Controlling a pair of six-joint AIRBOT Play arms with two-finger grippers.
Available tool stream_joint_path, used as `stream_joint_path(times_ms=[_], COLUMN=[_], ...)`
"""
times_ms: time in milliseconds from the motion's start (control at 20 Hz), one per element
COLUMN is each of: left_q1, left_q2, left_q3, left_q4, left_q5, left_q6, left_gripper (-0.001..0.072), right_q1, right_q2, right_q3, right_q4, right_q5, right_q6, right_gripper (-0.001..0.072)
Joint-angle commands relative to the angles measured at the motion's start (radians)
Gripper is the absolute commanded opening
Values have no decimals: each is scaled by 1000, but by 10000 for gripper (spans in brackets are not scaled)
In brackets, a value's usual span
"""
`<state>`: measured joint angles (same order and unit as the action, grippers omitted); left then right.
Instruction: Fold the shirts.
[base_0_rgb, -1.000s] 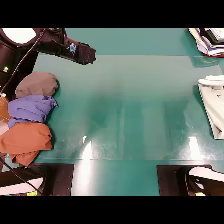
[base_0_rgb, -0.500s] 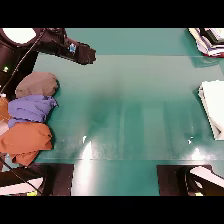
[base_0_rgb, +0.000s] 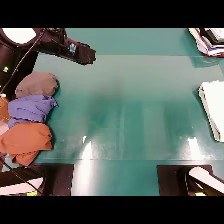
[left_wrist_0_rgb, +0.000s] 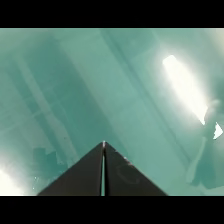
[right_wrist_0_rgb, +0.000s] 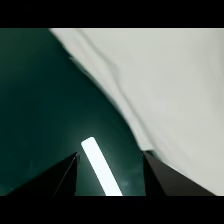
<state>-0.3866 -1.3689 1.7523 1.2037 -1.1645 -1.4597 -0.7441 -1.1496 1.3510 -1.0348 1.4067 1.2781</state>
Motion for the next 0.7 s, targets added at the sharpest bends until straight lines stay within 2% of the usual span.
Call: stream_joint_path(times_ms=[0, 200, 250, 300, 350, 650], left_q1=[0, 0, 0, 0, 0, 0], left_q2=[0, 0, 0, 0, 0, 0], left_q3=[0, 0, 1, 0, 1, 1], left_q4=[-4, -4, -4, -4, -4, -4], left_q5=[2, 35, 36, 38, 41, 91], left_q6=[0, 0, 0, 0, 0, 0], left_gripper=[28, 28, 28, 28, 28, 28], right_q1=[255, 552, 612, 661, 704, 773], right_q2=[1, 1, 2, 1, 1, 2], right_q3=[64, 81, 82, 81, 81, 81], right_q4=[123, 117, 118, 117, 117, 118], right_q5=[-7, -56, -61, -61, -62, -57], right_q6=[0, -6, -6, -7, -8, -7], right_gripper=[470, 424, 312, 118, 17, 17])
